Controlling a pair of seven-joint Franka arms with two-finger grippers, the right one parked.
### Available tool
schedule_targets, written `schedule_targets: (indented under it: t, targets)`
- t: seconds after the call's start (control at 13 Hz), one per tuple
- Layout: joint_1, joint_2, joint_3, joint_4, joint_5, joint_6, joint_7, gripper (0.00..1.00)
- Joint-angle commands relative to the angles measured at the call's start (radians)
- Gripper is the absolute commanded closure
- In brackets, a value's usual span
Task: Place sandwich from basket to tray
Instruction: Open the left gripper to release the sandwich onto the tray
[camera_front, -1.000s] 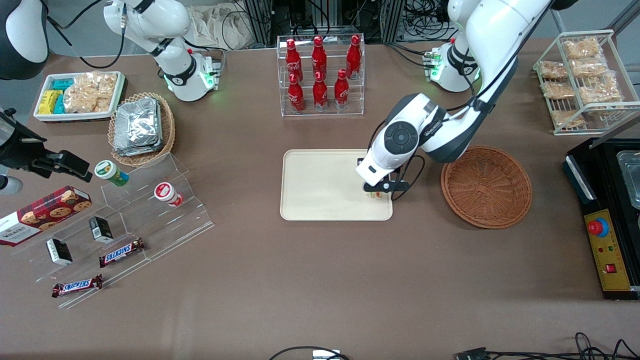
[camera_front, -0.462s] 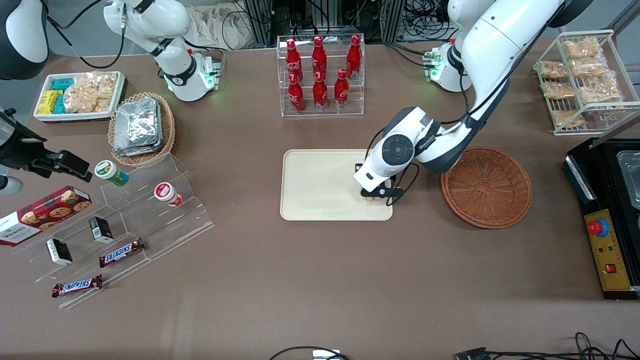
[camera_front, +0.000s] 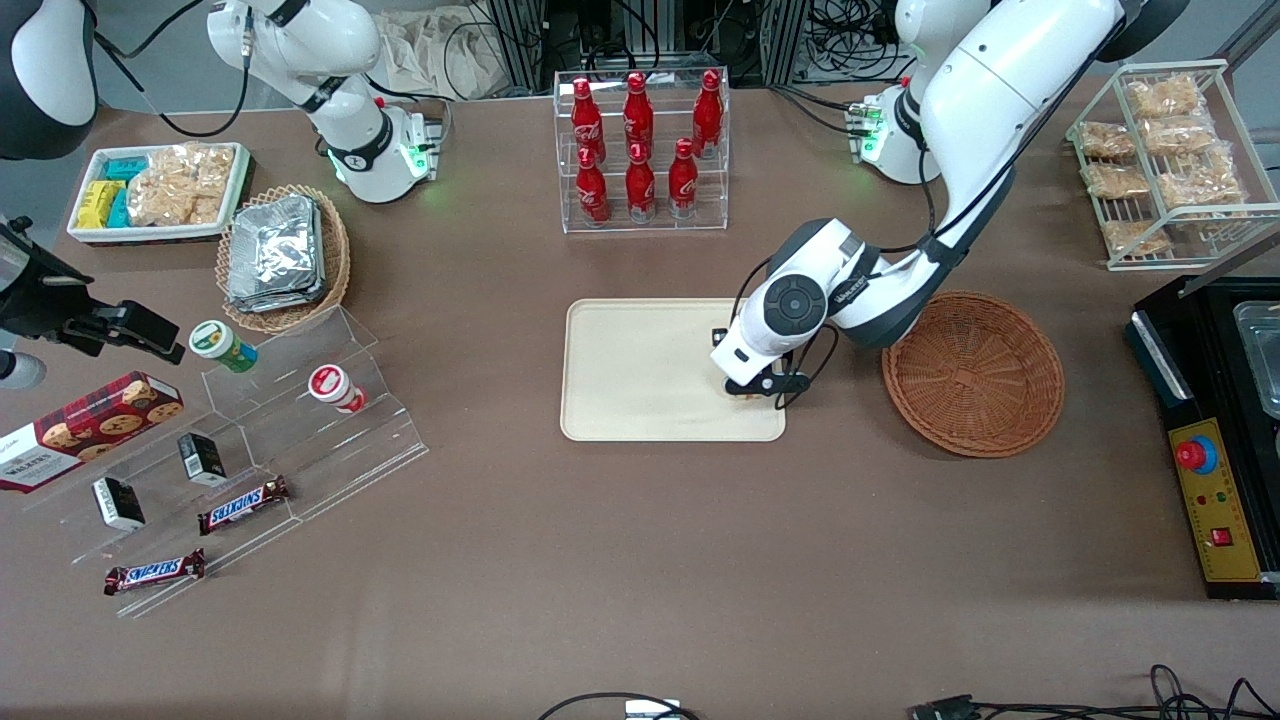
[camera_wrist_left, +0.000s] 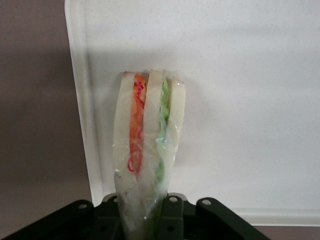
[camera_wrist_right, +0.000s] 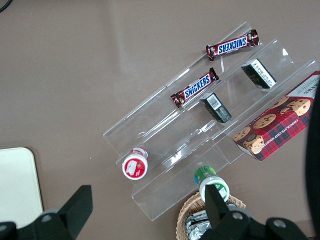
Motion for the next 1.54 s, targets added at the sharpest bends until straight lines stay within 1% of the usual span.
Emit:
schedule_targets:
  t: [0.0, 0.69, 0.85, 0.92, 1.0, 1.15, 1.23, 1.31, 1.46]
  targets:
    - [0.007, -0.001, 0.002, -0.006, 0.029, 0.016, -0.026, 0.0]
    - [0.006, -0.001, 0.002, -0.005, 0.029, 0.016, -0.031, 0.0]
    - [0.013, -0.025, 0.002, 0.001, 0.029, -0.004, -0.028, 0.0]
    - [0.016, -0.092, 0.002, 0.026, 0.028, -0.066, -0.023, 0.0]
    - [0.016, -0.138, 0.002, 0.087, 0.026, -0.181, -0.023, 0.0]
    - [0.022, -0.179, 0.001, 0.301, 0.025, -0.492, -0.012, 0.0]
    - [0.023, -0.206, 0.001, 0.364, 0.025, -0.563, -0.014, 0.0]
    - [0.025, -0.263, 0.002, 0.363, 0.013, -0.563, -0.014, 0.0]
    - [0.04, -0.335, 0.016, 0.347, 0.014, -0.569, -0.009, 0.0]
